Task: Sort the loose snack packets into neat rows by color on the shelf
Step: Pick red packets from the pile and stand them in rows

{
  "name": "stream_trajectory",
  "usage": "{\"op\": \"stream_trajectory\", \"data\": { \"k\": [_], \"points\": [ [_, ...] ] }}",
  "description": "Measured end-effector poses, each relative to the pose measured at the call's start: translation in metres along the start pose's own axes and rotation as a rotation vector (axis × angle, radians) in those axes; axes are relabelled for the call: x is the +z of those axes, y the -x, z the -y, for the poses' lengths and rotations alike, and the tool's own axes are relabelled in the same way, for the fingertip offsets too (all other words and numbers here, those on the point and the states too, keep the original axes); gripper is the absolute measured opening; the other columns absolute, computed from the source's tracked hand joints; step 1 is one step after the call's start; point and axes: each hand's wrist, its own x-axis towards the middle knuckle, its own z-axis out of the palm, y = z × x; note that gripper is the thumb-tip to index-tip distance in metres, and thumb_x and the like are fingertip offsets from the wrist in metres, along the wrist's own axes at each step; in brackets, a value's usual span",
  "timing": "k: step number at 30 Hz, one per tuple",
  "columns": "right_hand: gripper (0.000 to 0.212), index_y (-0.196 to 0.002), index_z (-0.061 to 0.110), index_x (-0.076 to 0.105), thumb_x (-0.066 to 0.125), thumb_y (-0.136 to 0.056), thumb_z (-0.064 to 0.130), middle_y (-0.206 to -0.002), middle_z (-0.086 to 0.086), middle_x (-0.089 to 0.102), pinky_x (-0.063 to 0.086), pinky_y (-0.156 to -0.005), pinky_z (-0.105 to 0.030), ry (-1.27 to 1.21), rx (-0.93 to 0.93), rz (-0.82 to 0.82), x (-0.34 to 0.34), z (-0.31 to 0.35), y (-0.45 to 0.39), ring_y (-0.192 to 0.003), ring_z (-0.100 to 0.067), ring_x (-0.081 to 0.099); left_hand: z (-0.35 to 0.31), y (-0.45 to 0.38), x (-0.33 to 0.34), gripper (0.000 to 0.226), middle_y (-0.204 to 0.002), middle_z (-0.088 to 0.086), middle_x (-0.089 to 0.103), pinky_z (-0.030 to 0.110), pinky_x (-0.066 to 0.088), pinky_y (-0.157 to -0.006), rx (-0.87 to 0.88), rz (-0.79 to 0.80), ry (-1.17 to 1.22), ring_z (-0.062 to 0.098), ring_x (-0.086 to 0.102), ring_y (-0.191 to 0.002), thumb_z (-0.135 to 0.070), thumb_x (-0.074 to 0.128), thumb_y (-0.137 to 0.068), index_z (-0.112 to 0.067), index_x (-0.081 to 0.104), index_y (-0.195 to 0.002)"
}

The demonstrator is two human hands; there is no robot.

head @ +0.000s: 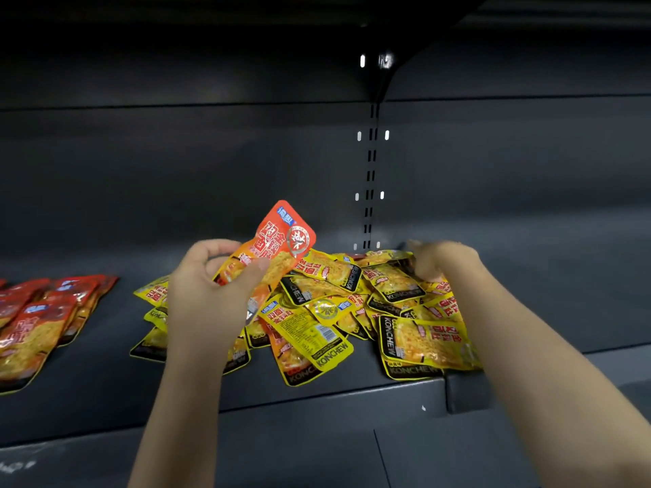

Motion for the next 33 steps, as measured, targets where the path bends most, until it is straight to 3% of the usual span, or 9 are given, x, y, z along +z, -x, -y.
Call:
{"op": "stream_trajectory", "data": {
  "k": [3,5,8,11,14,19,24,28,33],
  "points": [
    [0.078,-0.152,0.019,0.014,0.042,-0.082,-0.003,-0.155,-0.010,0.025,-0.002,-0.115,-0.056,0.059,0.022,-0.017,-0.005,0.005,0.003,-0.143,-0.035,0.019,0.007,-0.001,0.003,0.020,-0.089,-0.004,0.072,0.023,0.050,-0.049,-0.036,0.034,0.064,0.008,0.067,-0.061,-0.008,0.070,-0.082,-0.020,0.060,-0.096],
    [0.075,-0.149,0.014,0.022,0.049,-0.081,0.000,-0.154,-0.012,0.025,-0.005,-0.113,-0.059,0.067,0.030,-0.036,-0.008,0.007,0.007,-0.144,-0.036,0.013,0.012,-0.002,0.004,0.022,-0.089,-0.004,0.072,0.022,0.050,-0.051,-0.045,0.050,0.070,0.006,0.067,-0.061,-0.004,0.067,-0.083,-0.021,0.062,-0.097],
    [0.067,-0.143,0.012,0.032,0.049,-0.079,0.005,-0.148,-0.019,0.028,0.003,-0.114,-0.057,0.013,0.069,-0.103,-0.016,0.011,0.023,-0.141,-0.040,0.014,0.017,-0.003,0.005,0.027,-0.087,-0.006,0.071,0.018,0.048,-0.048,-0.054,0.059,0.081,0.007,0.066,-0.062,-0.001,0.066,-0.084,-0.021,0.064,-0.102],
    [0.053,-0.135,0.019,0.039,0.051,-0.084,0.026,-0.134,-0.015,0.038,0.022,-0.107,-0.049,-0.097,0.071,-0.238,-0.022,0.015,0.043,-0.126,-0.038,0.036,0.023,-0.004,0.005,0.023,-0.082,-0.001,0.069,0.021,0.048,-0.050,-0.063,0.012,0.105,0.015,0.065,-0.066,-0.005,0.069,-0.083,-0.023,0.065,-0.096],
    [0.061,-0.134,0.026,0.038,0.063,-0.081,0.045,-0.128,-0.010,0.040,0.037,-0.097,-0.043,-0.342,0.007,-0.371,-0.024,0.021,0.069,-0.112,-0.035,0.051,0.025,-0.003,0.003,0.021,-0.077,-0.001,0.070,0.025,0.050,-0.057,-0.059,-0.023,0.137,0.015,0.066,-0.067,-0.007,0.070,-0.082,-0.021,0.066,-0.096],
    [0.072,-0.135,0.032,0.036,0.076,-0.075,0.035,-0.118,-0.007,0.044,0.041,-0.080,-0.029,-0.809,-0.256,-0.450,-0.011,0.050,0.101,-0.110,-0.024,0.049,0.033,-0.004,-0.004,0.032,-0.094,-0.007,0.072,0.028,0.053,-0.062,-0.122,-0.022,0.208,0.012,0.068,-0.075,-0.009,0.069,-0.083,-0.024,0.065,-0.111],
    [0.040,-0.104,0.029,0.043,0.074,-0.079,0.027,-0.096,-0.003,0.062,0.050,-0.080,-0.040,-1.126,-0.365,-0.385,0.015,0.088,0.107,-0.084,-0.022,0.059,0.041,-0.006,-0.023,0.016,-0.076,-0.004,0.072,0.030,0.048,-0.065,-0.245,0.122,0.374,0.013,0.067,-0.071,-0.001,0.055,-0.090,-0.013,0.065,-0.089],
    [0.037,-0.082,0.042,0.035,0.067,-0.086,0.023,-0.090,-0.002,0.063,0.053,-0.079,-0.057,-1.348,-0.448,-0.271,0.032,0.115,0.112,-0.077,-0.025,0.063,0.050,-0.014,-0.043,0.020,-0.057,-0.015,0.066,0.021,0.053,-0.057,-0.245,0.044,0.446,-0.001,0.065,-0.057,0.004,0.051,-0.090,-0.016,0.054,-0.086],
    [0.036,-0.078,0.042,0.033,0.060,-0.091,0.023,-0.090,-0.008,0.056,0.052,-0.069,-0.060,-1.439,-0.476,-0.293,0.039,0.151,0.122,-0.074,-0.028,0.060,0.055,-0.020,-0.069,0.015,-0.078,-0.002,0.059,0.012,0.050,-0.053,-0.216,0.004,0.457,-0.005,0.063,-0.057,0.000,0.052,-0.091,-0.007,0.053,-0.104]
  ]
}}
